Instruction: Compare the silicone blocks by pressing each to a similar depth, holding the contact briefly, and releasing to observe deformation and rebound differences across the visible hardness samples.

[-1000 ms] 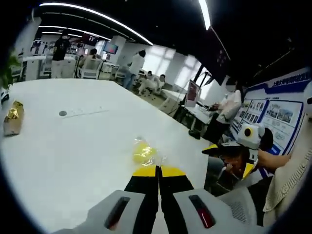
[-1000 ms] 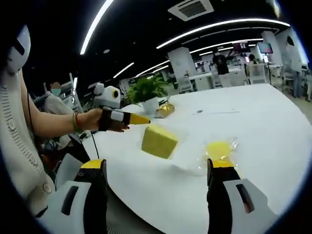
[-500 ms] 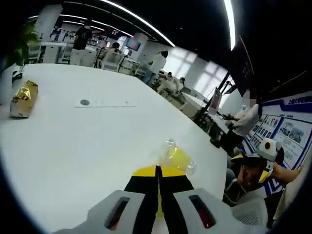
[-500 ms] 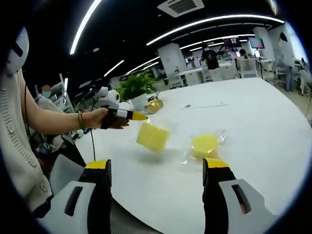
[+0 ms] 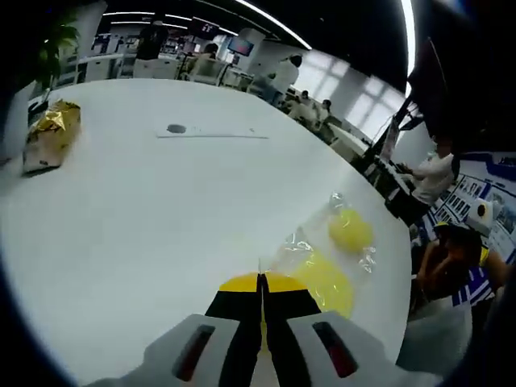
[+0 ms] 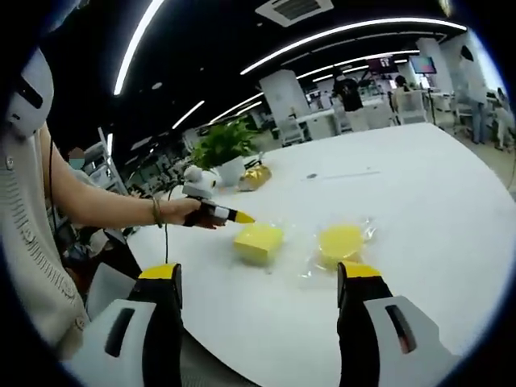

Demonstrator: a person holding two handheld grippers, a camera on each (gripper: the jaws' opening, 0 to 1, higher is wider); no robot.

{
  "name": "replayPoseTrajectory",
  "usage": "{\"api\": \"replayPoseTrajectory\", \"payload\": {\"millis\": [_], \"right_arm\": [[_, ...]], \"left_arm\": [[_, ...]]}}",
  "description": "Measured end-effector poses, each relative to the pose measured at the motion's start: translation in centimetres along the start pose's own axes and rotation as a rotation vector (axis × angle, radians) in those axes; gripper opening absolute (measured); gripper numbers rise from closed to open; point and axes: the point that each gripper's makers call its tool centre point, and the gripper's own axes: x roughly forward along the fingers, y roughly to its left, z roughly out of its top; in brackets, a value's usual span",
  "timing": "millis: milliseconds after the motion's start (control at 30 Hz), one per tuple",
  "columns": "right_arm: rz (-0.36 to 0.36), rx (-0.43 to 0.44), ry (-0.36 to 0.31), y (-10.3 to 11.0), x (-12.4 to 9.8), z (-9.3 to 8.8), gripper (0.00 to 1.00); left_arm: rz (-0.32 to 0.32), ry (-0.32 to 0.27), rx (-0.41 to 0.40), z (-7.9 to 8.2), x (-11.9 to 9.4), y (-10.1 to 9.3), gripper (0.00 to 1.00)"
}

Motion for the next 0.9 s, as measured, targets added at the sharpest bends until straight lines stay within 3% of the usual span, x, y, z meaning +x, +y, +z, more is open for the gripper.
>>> {"api": "replayPoseTrajectory", "payload": {"millis": [233, 433, 500, 567, 633, 733, 900], "right_arm": [[-0.006, 0.023, 0.023, -0.2, 0.3, -1.1, 0.73], [0.002, 0.025, 0.008, 0.1, 0.4, -0.7, 0.73], [0.004, 0.020, 0.003, 0.2, 0.5, -0.6, 0.73], [0.008, 0.018, 0.002, 0.4, 0.5, -0.6, 0.73], [0.012, 0.016, 0.003, 0.6, 0.6, -0.7, 0.73], [0.020, 0.009, 0.006, 1.2, 0.7, -0.9, 0.73], [0.025, -0.017, 0.049, 2.0, 1.0, -1.8, 0.72]], "left_arm": [[0.004, 0.013, 0.013, -0.3, 0.3, 0.4, 0.00], [0.008, -0.002, 0.011, -0.3, 0.0, 0.4, 0.01], [0.041, -0.020, -0.010, 0.0, -0.5, 0.8, 0.12], [0.060, -0.025, -0.016, -0.1, -0.9, 0.9, 0.32], [0.081, -0.017, -0.015, -0.3, -1.6, 0.8, 0.43], [0.084, -0.019, 0.037, -0.6, -3.1, -0.3, 0.39], [0.061, -0.090, 0.038, -1.6, -6.8, -3.9, 0.44]]}}
